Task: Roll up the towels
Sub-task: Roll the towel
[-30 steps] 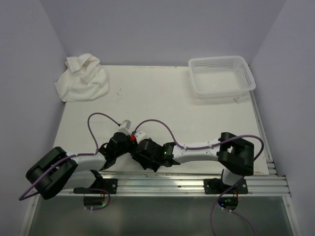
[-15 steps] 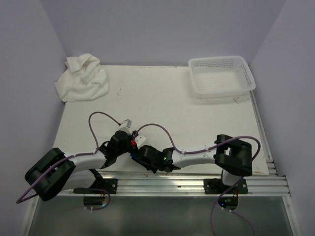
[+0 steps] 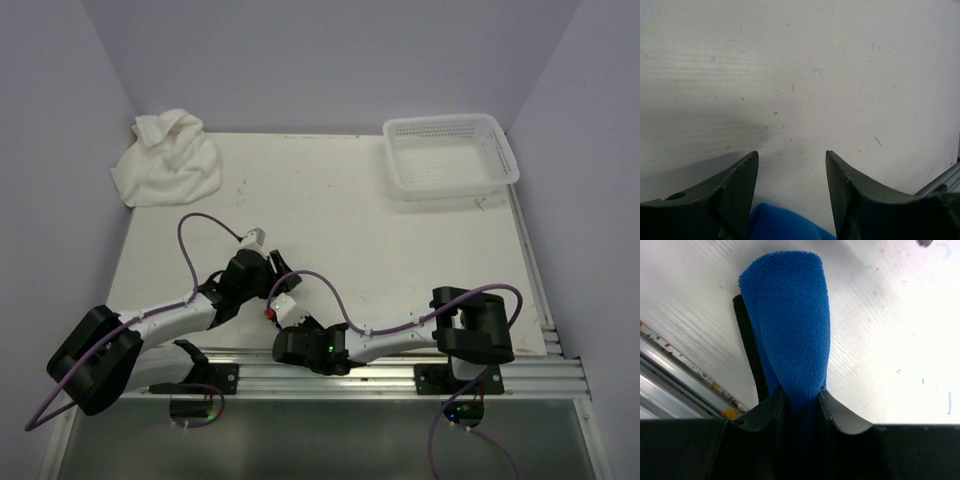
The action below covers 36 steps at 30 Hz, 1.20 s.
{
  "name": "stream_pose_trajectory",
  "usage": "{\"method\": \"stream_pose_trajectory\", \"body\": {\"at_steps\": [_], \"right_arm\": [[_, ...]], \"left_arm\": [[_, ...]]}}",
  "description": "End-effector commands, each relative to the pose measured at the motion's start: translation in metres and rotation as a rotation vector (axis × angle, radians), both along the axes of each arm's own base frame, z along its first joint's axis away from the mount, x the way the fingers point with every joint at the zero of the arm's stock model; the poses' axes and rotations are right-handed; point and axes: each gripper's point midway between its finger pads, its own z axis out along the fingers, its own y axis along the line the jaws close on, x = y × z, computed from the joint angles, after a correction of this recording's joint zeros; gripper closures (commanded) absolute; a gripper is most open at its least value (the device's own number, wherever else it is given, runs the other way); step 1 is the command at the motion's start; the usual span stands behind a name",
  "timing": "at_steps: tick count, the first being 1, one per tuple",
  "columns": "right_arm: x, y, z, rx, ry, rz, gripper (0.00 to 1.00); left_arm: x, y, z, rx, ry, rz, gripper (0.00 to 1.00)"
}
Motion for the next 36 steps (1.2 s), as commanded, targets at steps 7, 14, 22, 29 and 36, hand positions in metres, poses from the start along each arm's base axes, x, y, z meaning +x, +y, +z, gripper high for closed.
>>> {"method": "stream_pose_trajectory", "body": {"at_steps": [7,14,22,29,36], "right_arm": [[0.022,-0.023,0.011,-0.22,-0.291,-0.134,0.72],[0.033,-0.023,0.015,-0.328,-0.432,-0.166,0.7],[0.035,-0.015,0.013,-0.426,-0.511,-0.132,0.67],[0.031,-0.013,0.014,-0.492,-0.549,-0.097,0.62],[0.024,-0.008,0.011,-0.541,-0.563,-0.061,0.62]], "left_arm": [[0.019,-0.002,0.042,-0.013,-0.062,0.003,0.37],[0.019,-0.007,0.065,-0.04,-0.072,-0.036,0.36],[0.017,-0.024,0.094,-0.119,-0.104,-0.136,0.35],[0.002,-0.048,0.089,-0.262,-0.043,-0.231,0.36],[-0.013,-0.049,0.058,-0.296,0.039,-0.241,0.38]]}}
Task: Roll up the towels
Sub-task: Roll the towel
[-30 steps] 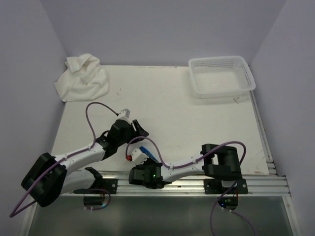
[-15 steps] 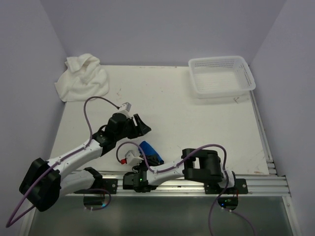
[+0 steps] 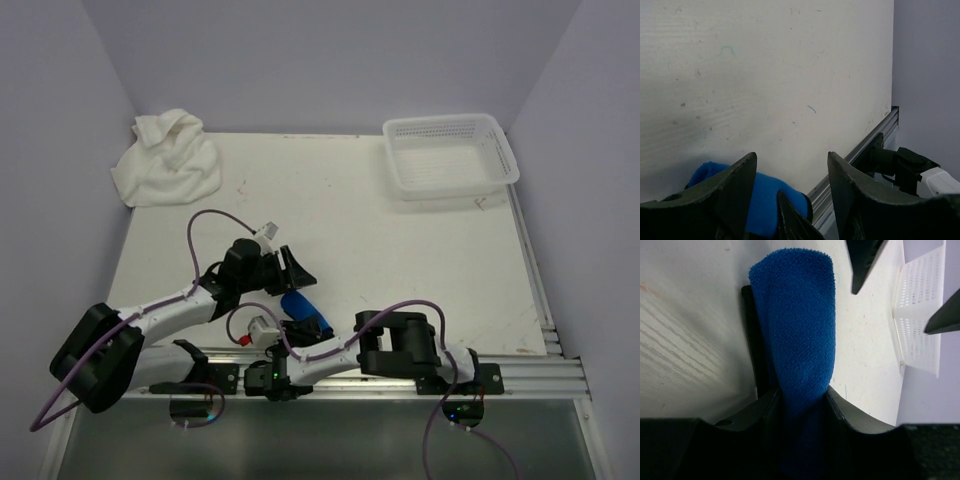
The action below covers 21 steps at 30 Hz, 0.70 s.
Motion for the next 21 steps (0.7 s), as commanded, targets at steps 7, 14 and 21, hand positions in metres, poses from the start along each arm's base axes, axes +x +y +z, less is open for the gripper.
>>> {"method": "stream_pose_trajectory", "body": {"at_steps": [7,14,21], "right_arm": [[-0.008,0.005,0.005,-0.027,-0.016,0.024,0.6],[-0.017,0.008,0.009,0.031,0.042,0.043,0.54],[-0.026,0.008,0.016,0.143,0.137,0.059,0.45]], "left_arm": [[-0.019,0.006,-0.036,-0.045,0.071,0.008,0.38],[-0.016,0.007,-0.055,-0.016,0.074,0.014,0.39],[-0.012,0.012,-0.06,0.023,0.06,0.036,0.4]]}}
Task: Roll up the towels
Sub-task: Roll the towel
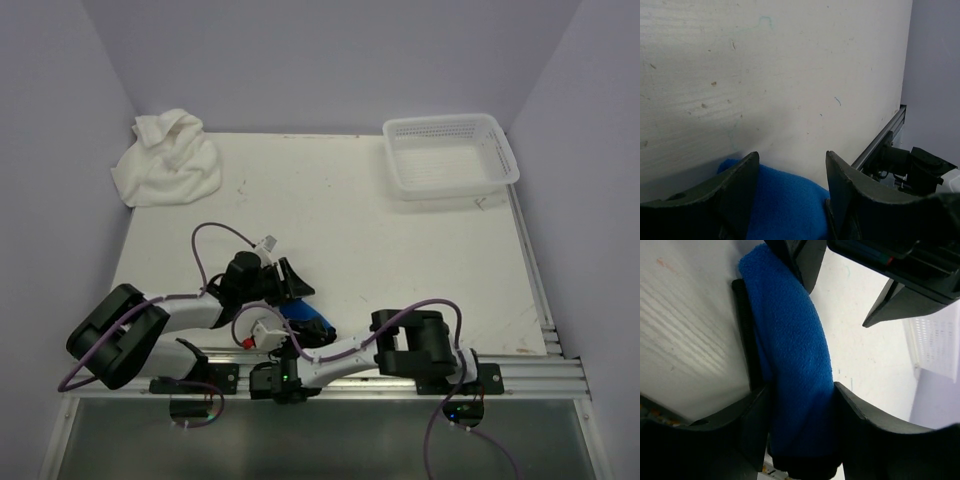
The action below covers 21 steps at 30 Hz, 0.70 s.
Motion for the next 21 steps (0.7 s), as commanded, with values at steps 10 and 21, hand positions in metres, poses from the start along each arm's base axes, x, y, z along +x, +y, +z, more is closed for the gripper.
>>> {"method": "stream_pose_trajectory", "body": {"at_steps": [10,21], "right_arm": [[-0.024,0.028,0.037,0.448,0.38,0.051,0.37],[0.009,0.018,0.054,0.718,0.624,-0.072,0.37]], "left_arm": [[0.002,0.014,-0.011,0.061,-0.027,0.041,0.4],[0.002,0.017,-0.01,0.066,-0.048,0.055,0.41]]}}
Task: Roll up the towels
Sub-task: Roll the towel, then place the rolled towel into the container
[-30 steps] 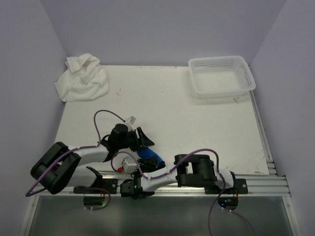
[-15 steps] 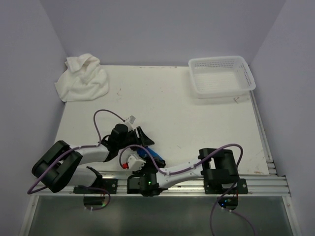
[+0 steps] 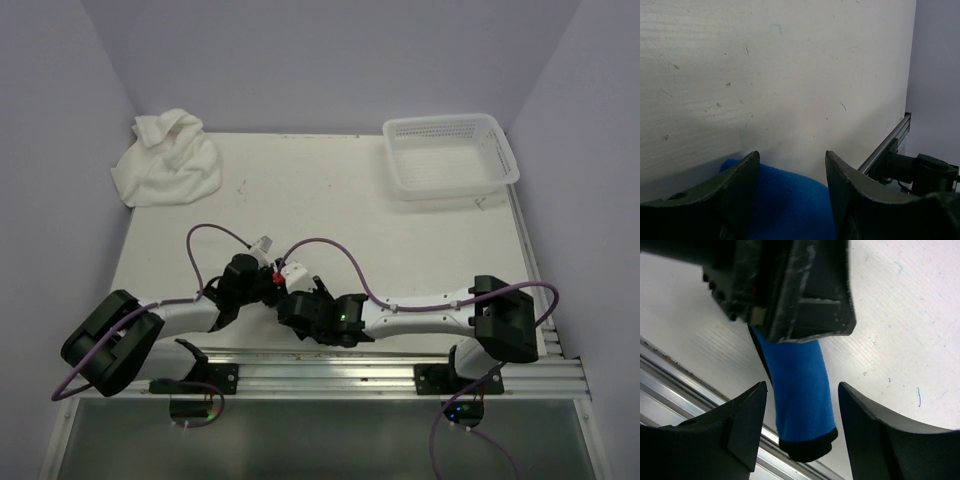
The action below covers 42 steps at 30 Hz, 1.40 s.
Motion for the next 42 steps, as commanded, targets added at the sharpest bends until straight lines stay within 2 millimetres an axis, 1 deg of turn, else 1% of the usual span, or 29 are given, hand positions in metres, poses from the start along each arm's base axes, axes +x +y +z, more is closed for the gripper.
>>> {"method": "stream_pose_trajectory", "body": {"at_steps": [1,2,7,8,12,18,23,28,30,35,38,42], "right_arm": [[-0.001,0.009,0.01,0.145,0.12,-0.012,0.38],[0.004,0.007,0.008,0.163,0.133,-0.034,0.38],[0.01,0.002,-0.002,0.211,0.211,-0.08,0.43],[0.014,-0.001,-0.004,0.215,0.221,-0.095,0.43],[0.016,-0.005,-0.018,0.232,0.278,-0.109,0.45],[0.007,-0.003,-0.037,0.238,0.344,-0.087,0.45],[0.003,0.002,-0.044,0.242,0.367,-0.062,0.45],[0.0,-0.002,-0.059,0.208,0.38,-0.067,0.45],[-0.002,-0.003,-0.063,0.198,0.382,-0.065,0.45],[-0.006,-0.005,-0.071,0.161,0.368,-0.066,0.45],[-0.009,-0.004,-0.071,0.148,0.354,-0.064,0.48],[-0.008,-0.005,-0.068,0.141,0.337,-0.067,0.57]], "left_arm": [[-0.001,0.009,-0.009,0.044,-0.018,0.017,0.41],[-0.002,0.009,-0.01,0.045,-0.018,0.017,0.41],[-0.004,0.009,-0.012,0.052,-0.013,0.016,0.41],[-0.003,0.009,-0.011,0.052,-0.019,0.018,0.41],[-0.002,0.009,-0.01,0.059,-0.021,0.014,0.41],[0.001,0.009,-0.007,0.067,-0.032,0.016,0.41],[0.001,0.009,-0.007,0.073,-0.033,0.018,0.41],[0.003,0.01,-0.004,0.076,-0.039,0.021,0.41],[0.003,0.011,-0.005,0.085,-0.038,0.025,0.41],[0.007,0.013,0.001,0.1,-0.056,0.04,0.41],[0.011,0.014,0.005,0.108,-0.064,0.049,0.4],[0.019,0.015,0.015,0.127,-0.084,0.068,0.38]]}}
